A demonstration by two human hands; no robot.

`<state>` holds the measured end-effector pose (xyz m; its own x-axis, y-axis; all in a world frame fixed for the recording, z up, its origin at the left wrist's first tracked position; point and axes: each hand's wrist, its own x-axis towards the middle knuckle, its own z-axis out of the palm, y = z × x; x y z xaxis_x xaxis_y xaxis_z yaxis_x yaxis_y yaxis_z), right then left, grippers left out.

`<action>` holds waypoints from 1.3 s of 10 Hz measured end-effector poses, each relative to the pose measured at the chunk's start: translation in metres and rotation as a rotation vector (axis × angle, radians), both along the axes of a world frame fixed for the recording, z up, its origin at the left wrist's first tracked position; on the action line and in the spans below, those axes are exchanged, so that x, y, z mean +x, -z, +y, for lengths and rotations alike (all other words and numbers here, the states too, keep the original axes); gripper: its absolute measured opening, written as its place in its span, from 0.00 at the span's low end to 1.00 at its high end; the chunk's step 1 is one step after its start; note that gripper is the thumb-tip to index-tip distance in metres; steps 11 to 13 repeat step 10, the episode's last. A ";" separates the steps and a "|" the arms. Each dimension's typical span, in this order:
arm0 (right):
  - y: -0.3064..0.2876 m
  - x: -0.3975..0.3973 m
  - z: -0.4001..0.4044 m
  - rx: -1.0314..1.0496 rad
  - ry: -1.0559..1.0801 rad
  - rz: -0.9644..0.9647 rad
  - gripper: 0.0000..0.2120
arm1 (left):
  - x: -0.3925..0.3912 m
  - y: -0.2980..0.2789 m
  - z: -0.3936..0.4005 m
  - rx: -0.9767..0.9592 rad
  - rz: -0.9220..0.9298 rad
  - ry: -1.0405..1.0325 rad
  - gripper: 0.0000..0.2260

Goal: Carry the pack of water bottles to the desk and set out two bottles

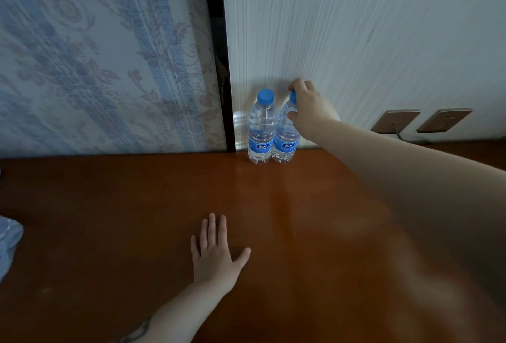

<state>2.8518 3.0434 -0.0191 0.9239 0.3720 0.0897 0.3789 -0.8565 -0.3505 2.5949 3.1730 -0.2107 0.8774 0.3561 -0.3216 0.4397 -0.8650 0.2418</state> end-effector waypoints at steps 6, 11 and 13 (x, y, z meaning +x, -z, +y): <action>0.009 -0.014 0.034 -0.138 -0.152 -0.266 0.29 | 0.001 -0.007 0.002 -0.035 0.031 0.004 0.41; 0.032 -0.098 -0.016 -0.139 -0.098 -0.097 0.31 | 0.046 -0.090 0.021 -0.109 0.065 0.021 0.31; 0.032 -0.098 -0.016 -0.139 -0.098 -0.097 0.31 | 0.046 -0.090 0.021 -0.109 0.065 0.021 0.31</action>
